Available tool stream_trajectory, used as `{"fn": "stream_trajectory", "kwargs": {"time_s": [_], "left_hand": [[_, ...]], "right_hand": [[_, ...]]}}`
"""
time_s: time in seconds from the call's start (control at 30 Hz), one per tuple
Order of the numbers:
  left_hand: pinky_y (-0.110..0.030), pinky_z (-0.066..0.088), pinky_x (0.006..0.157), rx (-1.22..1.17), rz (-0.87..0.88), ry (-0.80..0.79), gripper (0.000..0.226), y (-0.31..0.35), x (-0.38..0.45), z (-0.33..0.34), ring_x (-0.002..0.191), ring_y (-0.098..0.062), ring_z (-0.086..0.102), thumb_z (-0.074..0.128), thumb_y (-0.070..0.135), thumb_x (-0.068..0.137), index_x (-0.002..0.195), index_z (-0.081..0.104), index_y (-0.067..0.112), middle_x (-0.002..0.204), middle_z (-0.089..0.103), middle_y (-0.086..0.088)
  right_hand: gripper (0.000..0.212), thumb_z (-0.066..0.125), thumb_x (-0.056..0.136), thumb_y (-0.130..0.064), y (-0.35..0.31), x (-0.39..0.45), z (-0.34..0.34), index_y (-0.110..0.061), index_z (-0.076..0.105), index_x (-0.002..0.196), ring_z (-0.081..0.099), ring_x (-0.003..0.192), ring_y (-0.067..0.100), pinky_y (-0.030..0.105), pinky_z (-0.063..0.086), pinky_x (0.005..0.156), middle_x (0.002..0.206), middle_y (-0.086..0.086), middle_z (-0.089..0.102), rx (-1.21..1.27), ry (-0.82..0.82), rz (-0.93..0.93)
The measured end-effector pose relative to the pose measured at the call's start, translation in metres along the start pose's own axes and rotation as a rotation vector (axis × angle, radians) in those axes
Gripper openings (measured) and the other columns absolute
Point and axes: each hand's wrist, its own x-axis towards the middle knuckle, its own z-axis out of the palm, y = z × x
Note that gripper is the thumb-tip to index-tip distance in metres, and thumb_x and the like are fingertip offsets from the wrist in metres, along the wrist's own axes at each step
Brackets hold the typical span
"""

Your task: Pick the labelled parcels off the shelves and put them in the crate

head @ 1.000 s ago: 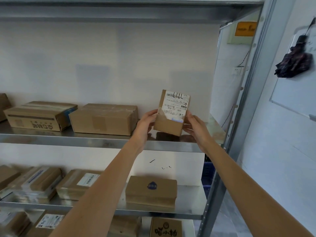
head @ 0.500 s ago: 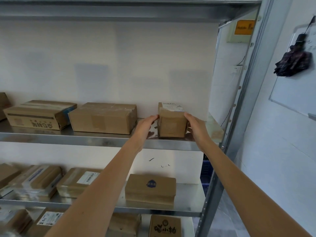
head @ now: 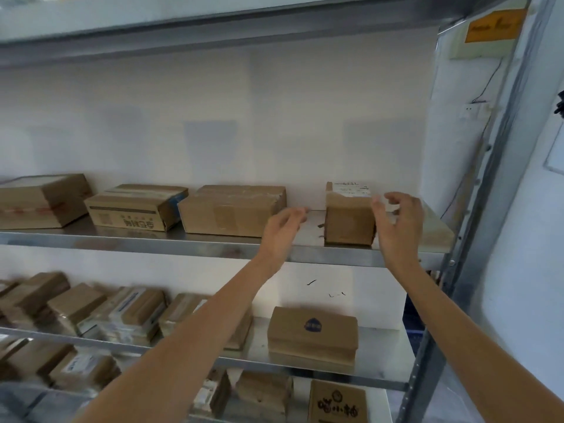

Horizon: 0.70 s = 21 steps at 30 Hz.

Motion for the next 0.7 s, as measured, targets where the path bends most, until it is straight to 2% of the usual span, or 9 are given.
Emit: {"fn": "stream_trajectory", "kwargs": {"time_s": [0.07,0.13,0.23,0.33,0.43,0.5,0.57,0.63,0.7], "left_hand": [[-0.037,0.053,0.089,-0.008,0.22,0.157,0.023,0.009,-0.003,-0.034,0.097,-0.022,0.066,0.047,0.014,0.1,0.101,0.069,0.008,0.101,0.07,-0.009],[-0.032,0.052,0.086,0.072,0.417,0.307,0.021,0.017,0.001,-0.072,0.092,-0.015,0.064,0.047,0.012,0.098,0.099,0.067,0.008,0.097,0.068,-0.005],[-0.041,0.046,0.09,0.216,0.552,0.55,0.02,0.01,0.019,-0.132,0.1,-0.017,0.055,0.046,0.02,0.093,0.103,0.063,0.017,0.103,0.057,0.005],[-0.044,0.04,0.098,0.294,0.299,0.639,0.033,-0.011,0.041,-0.186,0.11,-0.024,0.048,0.04,0.029,0.093,0.111,0.063,0.013,0.112,0.055,0.0],[-0.04,0.036,0.107,0.123,0.029,0.385,0.04,-0.026,0.048,-0.215,0.119,-0.026,0.049,0.036,0.03,0.101,0.126,0.055,0.006,0.125,0.055,-0.01],[-0.035,0.033,0.108,0.067,-0.076,0.221,0.044,-0.032,0.051,-0.223,0.121,-0.021,0.046,0.034,0.037,0.102,0.135,0.048,0.012,0.132,0.051,-0.004],[-0.038,0.028,0.113,0.008,-0.218,0.127,0.052,-0.036,0.057,-0.227,0.127,-0.019,0.042,0.034,0.051,0.098,0.139,0.045,0.021,0.138,0.046,0.002],[-0.037,0.031,0.112,-0.092,-0.32,0.104,0.05,-0.038,0.064,-0.23,0.123,-0.015,0.044,0.04,0.055,0.092,0.131,0.05,0.025,0.131,0.049,0.006],[-0.028,0.044,0.087,-0.179,-0.351,0.089,0.027,-0.037,0.067,-0.234,0.099,-0.015,0.054,0.042,0.043,0.09,0.101,0.059,0.025,0.105,0.058,0.003]], "right_hand": [[0.036,0.056,0.091,-0.043,-0.028,-0.017,0.015,-0.015,0.056,0.114,0.046,0.108,0.012,0.017,0.038,0.09,0.113,-0.005,0.049,-0.025,0.069,-0.239],[0.028,0.058,0.092,-0.035,-0.057,-0.033,0.043,-0.012,0.057,0.11,0.046,0.102,0.008,0.012,0.035,0.087,0.109,-0.003,0.051,-0.016,0.011,-0.409],[0.028,0.058,0.094,-0.034,-0.085,-0.052,0.101,-0.013,0.057,0.112,0.049,0.1,0.009,0.018,0.04,0.09,0.11,-0.003,0.051,-0.005,-0.147,-0.38],[0.046,0.055,0.094,-0.047,-0.086,-0.058,0.155,-0.015,0.05,0.127,0.05,0.115,0.015,0.03,0.042,0.101,0.125,0.001,0.05,0.055,-0.236,-0.003],[0.056,0.05,0.093,-0.055,-0.084,-0.062,0.179,-0.015,0.043,0.132,0.049,0.115,0.017,0.028,0.038,0.094,0.124,0.001,0.051,0.124,-0.203,0.31],[0.052,0.046,0.094,-0.057,-0.084,-0.063,0.184,-0.019,0.042,0.129,0.048,0.106,0.013,0.026,0.033,0.086,0.116,-0.004,0.051,0.12,-0.186,0.377],[0.051,0.044,0.093,-0.061,-0.083,-0.062,0.184,-0.022,0.042,0.126,0.047,0.105,0.012,0.027,0.032,0.087,0.114,-0.006,0.051,0.115,-0.187,0.421],[0.059,0.045,0.087,-0.07,-0.087,-0.059,0.182,-0.023,0.047,0.123,0.05,0.108,0.013,0.031,0.037,0.095,0.116,-0.007,0.054,0.12,-0.185,0.47],[0.065,0.05,0.077,-0.076,-0.088,-0.057,0.177,-0.027,0.058,0.119,0.057,0.111,0.013,0.037,0.042,0.104,0.117,-0.008,0.064,0.213,-0.162,0.527]]}}
